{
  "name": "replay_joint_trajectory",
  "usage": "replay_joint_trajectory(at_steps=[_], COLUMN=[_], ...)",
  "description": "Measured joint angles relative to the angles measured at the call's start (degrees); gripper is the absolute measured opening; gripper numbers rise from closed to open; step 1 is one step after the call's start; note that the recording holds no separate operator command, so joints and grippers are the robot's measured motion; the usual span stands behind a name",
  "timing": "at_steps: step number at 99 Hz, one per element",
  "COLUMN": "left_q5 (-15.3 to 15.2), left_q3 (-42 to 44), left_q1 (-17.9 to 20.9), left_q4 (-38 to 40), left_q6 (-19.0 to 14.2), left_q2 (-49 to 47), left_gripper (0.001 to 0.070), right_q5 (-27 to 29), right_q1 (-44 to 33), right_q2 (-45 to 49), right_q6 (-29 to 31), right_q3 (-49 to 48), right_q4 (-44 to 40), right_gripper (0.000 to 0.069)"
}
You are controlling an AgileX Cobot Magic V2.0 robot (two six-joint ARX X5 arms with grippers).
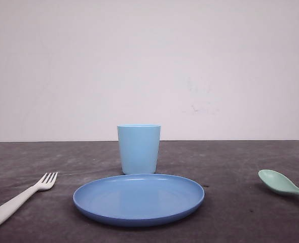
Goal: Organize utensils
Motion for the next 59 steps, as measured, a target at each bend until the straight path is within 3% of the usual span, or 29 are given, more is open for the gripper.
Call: replay_joint_trajectory(at_steps=[8,21,40,59], left_q5=[0.0,0.0,0.0,0.0], left_q3=[-0.4,-0.5,-0.5,0.0], left_q1=[0.0,0.0,0.0,0.0], left_q4=[1.6,5.8,11.1,10.1], left_q6=[-2.4,-9.6,-15.6,-21.0], left_q2=[0.0,0.0,0.0,0.3], left_gripper=[0.0025,0.0025,0.0024,0.0024], right_q5=[-2.9,-8.7,-10.6,-10.9], right_q1=[0.0,0.0,0.0,0.0], right_q2=[0.0,0.0,0.0,0.4], right_q6=[3.0,11.7,18.9,24.6], right_q3=[0.0,0.0,0.0,2.0], right_q4=[1.1,0.9,2.6,0.8], right_gripper=[0.0009,0.0009,0.0009,0.0008])
